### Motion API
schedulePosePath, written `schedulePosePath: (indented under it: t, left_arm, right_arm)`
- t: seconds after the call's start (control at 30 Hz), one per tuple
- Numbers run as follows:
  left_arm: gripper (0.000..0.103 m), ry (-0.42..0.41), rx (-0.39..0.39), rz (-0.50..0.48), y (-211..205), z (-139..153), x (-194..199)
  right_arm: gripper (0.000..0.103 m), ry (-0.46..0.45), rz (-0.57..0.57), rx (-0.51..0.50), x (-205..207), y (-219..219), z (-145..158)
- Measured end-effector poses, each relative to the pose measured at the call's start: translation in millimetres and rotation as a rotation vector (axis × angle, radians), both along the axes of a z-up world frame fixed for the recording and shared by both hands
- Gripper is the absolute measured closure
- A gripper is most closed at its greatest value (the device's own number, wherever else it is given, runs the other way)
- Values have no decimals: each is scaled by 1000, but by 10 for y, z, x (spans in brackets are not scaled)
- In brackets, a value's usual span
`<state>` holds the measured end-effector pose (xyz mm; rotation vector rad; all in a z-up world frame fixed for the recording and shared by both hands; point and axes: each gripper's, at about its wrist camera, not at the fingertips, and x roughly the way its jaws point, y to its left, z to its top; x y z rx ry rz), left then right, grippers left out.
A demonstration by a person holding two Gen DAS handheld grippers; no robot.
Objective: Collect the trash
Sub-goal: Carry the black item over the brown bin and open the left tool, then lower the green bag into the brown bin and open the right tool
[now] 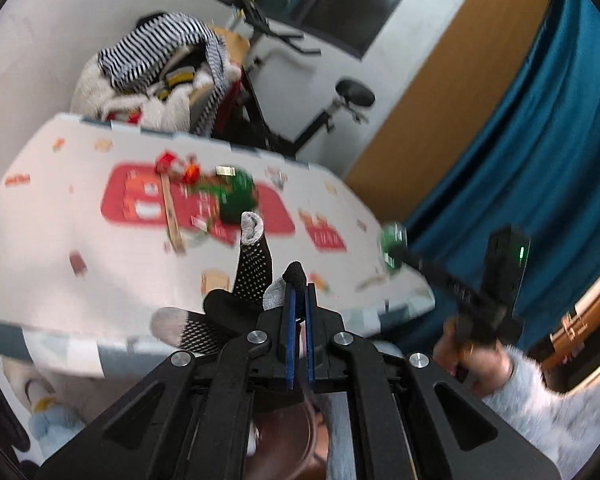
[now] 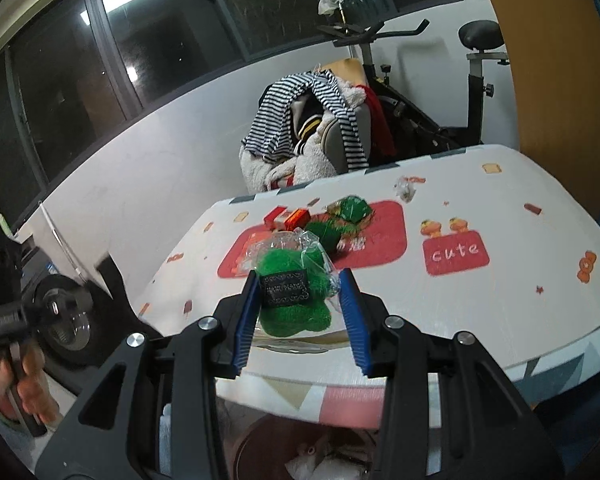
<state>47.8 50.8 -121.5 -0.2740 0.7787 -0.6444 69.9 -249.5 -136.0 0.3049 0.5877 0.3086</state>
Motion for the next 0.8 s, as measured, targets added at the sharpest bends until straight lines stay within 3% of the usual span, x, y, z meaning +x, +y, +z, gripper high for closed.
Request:
schedulePosePath:
  t: [0.27,0.37,0.4,0.43,0.47,0.5,0.6,0.73,0.8]
  left_arm:
    - [98,121,81,-84,-248,-664,-166]
    - [96,125,122,-98,-333,-855,-140]
    - [92,125,137,-89,-348,-899,-127]
    - [78,123,137,-82,-350,-932,-125]
    - [56,121,131,-73,-346,-934,-116]
    - [49,112,122,-58,-332,-927,-120]
    - [43,76,122,-31,-303,-822,-125]
    - [25,14,130,69,-169,-648,-173]
    - [23,-13,149,136,-78,-578,-215]
  right_arm:
    - [61,64,12,-17,-90,39,-179]
    - [61,79,18,-20,-113,64,-245]
    - [61,83,21,-19,-120,69,-263]
    - [61,86,24,-18,-134,75,-276]
    - [61,90,28,-20,-147,90,-292]
    - [61,94,34,-21,-160,107,-310]
    - [61,112,53,-23,-190,161,-370]
    - [61,159,85,-31,-222,270,-491]
    - [61,203,109,-27,-232,345,-589]
